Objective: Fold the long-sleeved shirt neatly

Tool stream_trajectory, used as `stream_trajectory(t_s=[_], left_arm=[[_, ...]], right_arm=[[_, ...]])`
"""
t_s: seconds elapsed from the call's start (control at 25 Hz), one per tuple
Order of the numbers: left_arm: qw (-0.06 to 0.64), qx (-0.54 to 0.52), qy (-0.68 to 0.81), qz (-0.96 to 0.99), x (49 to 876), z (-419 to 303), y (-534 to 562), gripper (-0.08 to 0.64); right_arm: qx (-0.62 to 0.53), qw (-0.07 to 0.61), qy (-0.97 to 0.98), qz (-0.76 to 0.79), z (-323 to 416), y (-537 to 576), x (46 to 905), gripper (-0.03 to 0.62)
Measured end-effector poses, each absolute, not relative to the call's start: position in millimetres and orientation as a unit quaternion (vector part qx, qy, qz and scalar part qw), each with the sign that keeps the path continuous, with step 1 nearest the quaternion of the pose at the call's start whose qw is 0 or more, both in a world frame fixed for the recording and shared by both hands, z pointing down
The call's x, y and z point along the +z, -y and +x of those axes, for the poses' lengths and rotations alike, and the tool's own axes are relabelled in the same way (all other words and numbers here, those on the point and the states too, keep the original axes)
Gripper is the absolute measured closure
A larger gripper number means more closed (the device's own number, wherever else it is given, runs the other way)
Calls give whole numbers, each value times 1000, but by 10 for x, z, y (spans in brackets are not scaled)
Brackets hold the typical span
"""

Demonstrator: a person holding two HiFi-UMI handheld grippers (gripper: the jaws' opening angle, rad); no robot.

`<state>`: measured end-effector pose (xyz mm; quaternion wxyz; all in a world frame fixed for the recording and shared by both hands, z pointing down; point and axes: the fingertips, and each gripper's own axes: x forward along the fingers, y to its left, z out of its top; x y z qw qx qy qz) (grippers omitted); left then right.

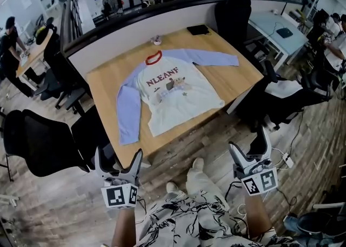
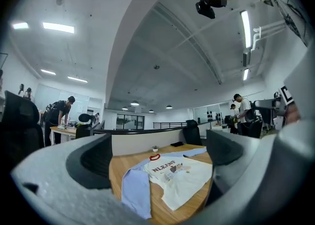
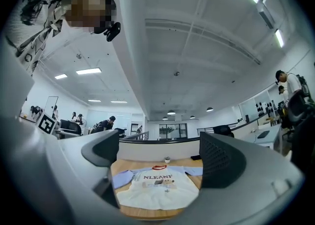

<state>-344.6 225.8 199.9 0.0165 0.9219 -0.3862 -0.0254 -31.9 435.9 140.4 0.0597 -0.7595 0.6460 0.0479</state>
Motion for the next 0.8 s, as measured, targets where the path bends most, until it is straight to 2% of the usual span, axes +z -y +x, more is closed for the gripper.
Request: stream_trajectory(t_s=[0.36, 0.8], left_arm=[[17, -1, 400, 916, 2176, -3029, -1801, -28], [25, 16, 486, 873, 2237, -2077, -771, -26]], right_arm=[[30, 67, -657, -750, 220, -3727, 1626, 87], [23, 63, -718, -693, 1549, -2139, 1643, 87]])
